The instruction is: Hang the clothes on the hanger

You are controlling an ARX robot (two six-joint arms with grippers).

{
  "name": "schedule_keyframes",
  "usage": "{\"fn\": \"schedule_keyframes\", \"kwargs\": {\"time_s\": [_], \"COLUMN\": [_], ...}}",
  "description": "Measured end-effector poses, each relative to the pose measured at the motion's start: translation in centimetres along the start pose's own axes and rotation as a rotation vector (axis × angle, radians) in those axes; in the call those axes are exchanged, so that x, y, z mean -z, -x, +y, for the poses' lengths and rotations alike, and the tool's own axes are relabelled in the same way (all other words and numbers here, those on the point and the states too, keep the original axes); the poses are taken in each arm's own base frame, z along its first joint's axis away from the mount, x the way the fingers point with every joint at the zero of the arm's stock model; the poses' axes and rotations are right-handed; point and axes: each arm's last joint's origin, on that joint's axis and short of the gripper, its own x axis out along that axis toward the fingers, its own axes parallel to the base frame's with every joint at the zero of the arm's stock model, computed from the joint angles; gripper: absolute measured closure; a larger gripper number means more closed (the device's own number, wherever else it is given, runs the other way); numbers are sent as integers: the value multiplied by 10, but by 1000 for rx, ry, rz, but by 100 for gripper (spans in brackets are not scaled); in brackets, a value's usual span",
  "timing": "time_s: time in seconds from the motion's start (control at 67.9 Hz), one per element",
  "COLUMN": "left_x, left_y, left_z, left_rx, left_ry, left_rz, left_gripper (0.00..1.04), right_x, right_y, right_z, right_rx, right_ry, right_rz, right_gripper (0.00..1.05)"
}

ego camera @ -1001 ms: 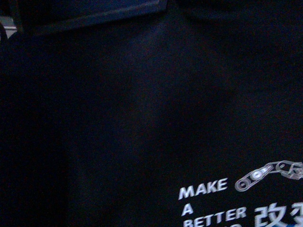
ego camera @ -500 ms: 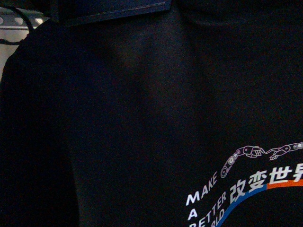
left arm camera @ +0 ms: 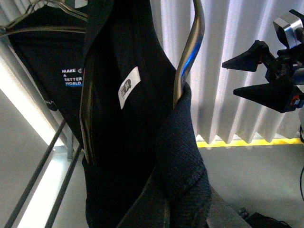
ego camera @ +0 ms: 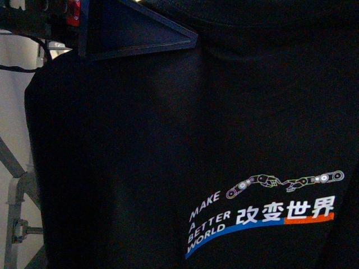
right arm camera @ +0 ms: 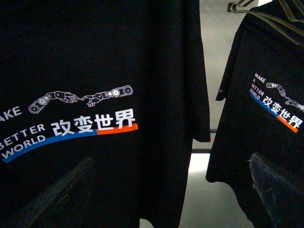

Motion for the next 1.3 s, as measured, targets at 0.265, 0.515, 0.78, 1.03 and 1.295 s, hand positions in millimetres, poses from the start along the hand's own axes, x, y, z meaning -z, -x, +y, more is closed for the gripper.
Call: {"fn": "schedule_keyframes", "kwargs": {"time_s": [0.265,0.515,0.78,1.03,1.295], "left_x": [-2,-2,-2,-1,-2], "left_y": [1,1,1,2,2], "left_z": [5,5,5,5,5], "left_rx": [-45,-45,-44,-47,-44], "left_ry": [-38,-34,-33,-30,-30], "left_rz": [11,10,10,11,10], "left_gripper": [101,101,101,101,101], "right_x": [0,0,-86,-182,-240], "right_y": [0,0,-26,-105,-181], "right_z": [0,0,-53,-100,-72], "right_rx": [0,0,-401,-470,-685], "right_ry": [0,0,52,256,676], "right_rz": [0,0,-101,-200,-283], "right_gripper": [7,7,7,7,7]}}
